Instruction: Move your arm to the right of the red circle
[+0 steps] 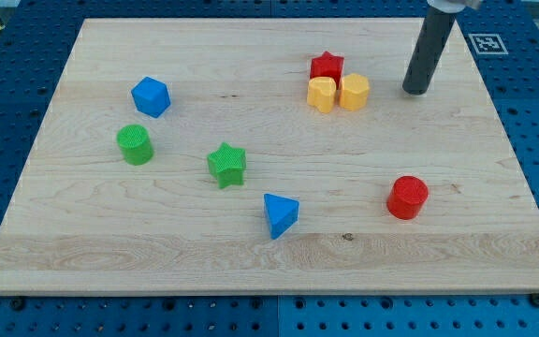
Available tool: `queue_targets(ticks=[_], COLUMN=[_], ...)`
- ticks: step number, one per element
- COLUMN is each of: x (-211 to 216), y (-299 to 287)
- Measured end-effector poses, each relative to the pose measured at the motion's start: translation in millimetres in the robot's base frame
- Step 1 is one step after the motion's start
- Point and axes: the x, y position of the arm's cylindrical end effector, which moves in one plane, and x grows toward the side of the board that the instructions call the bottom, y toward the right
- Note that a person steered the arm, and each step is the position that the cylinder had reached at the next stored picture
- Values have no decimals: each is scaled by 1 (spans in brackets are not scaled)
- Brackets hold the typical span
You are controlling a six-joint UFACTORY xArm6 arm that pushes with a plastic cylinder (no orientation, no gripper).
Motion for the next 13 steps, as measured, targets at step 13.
queue_targets(ticks=[13], x=[91], y=[17])
